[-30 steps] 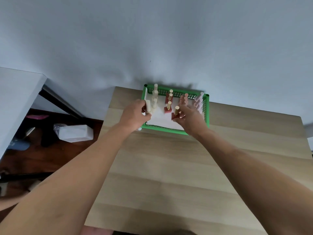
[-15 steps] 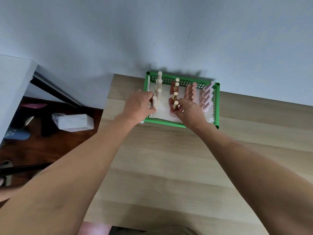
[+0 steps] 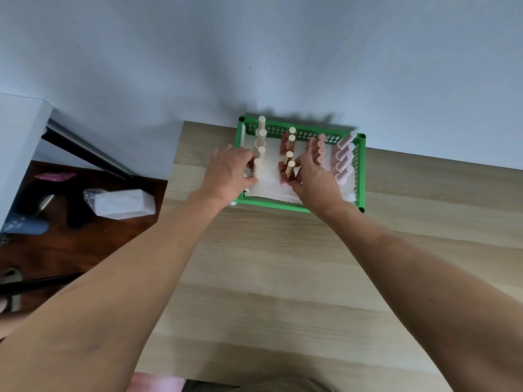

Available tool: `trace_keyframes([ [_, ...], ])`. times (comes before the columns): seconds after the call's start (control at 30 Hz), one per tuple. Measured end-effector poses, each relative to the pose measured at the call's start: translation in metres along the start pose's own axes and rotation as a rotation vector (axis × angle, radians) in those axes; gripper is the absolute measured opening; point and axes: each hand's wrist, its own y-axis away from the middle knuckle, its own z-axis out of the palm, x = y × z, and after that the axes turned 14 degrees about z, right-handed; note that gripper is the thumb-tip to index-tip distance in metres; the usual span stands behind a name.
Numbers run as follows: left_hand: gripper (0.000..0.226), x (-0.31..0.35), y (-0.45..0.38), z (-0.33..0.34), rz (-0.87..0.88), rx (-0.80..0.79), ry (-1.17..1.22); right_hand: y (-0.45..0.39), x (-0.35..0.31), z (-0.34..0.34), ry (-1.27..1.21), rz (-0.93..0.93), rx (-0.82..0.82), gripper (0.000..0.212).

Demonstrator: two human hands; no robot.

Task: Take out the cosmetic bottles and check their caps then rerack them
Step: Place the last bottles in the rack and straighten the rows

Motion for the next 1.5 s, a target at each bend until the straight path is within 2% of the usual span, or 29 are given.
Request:
trace_keyframes([
  [0.23, 0.040, -0.002, 0.003, -0.004, 0.010, -0.006, 0.064, -0.004, -0.001, 0.000, 0.071, -0.003, -0.051, 0.053],
  [0.77, 0.031, -0.016, -0.005, -0.010, 0.054, -0.038, 0.207, -0.015, -0.004, 0.000, 0.040, -0.040, -0.055, 0.035],
  [1.13, 0.038, -0.016, -0.010, -0.013, 0.083, -0.064, 0.265, -0.013, -0.005, -0.001, 0.022, -0.034, -0.052, 0.035],
  [1.5, 0.034, -0.016, -0.013, -0.012, 0.089, -0.034, 0.279, -0.011, -0.004, -0.001, 0.026, -0.022, -0.068, 0.038],
])
